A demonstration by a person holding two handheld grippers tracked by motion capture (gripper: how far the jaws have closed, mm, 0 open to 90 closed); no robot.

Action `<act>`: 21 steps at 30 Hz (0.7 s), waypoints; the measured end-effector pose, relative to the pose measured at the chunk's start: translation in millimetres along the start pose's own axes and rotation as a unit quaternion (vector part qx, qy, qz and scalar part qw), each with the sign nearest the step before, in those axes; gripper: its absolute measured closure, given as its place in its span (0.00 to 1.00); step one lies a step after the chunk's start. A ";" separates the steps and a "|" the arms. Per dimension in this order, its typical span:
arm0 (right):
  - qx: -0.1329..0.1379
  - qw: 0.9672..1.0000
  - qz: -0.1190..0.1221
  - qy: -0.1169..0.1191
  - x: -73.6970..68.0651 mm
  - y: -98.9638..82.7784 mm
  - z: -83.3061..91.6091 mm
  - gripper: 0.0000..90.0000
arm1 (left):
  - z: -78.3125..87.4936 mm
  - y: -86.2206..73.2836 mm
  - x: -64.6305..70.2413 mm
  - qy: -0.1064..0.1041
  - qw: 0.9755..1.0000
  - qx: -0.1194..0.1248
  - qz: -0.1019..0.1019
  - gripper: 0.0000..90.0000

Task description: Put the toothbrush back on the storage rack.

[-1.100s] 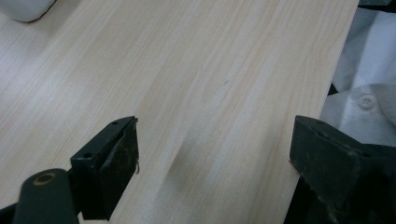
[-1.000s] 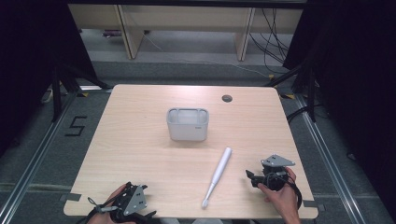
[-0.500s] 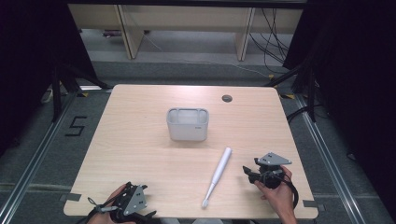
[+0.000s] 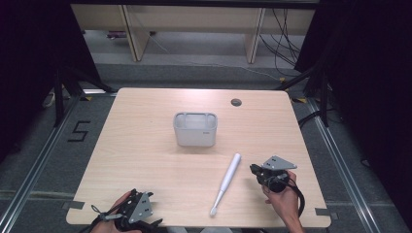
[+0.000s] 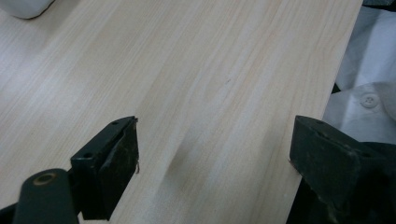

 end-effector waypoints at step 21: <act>-0.010 0.998 0.047 0.027 -9.7 24.0 -55.2 1.00 | 0.8 -0.5 -0.2 0.000 1.000 -0.003 0.000 0.17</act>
Point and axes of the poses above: each handheld gripper's, and its own axes: z roughly backward along the jaws, y roughly out of its top, x roughly to its right, the point moved 7 cm from there along -z, roughly forward along the jaws, and after that the axes turned 9 degrees about x, right-handed, at the moved point
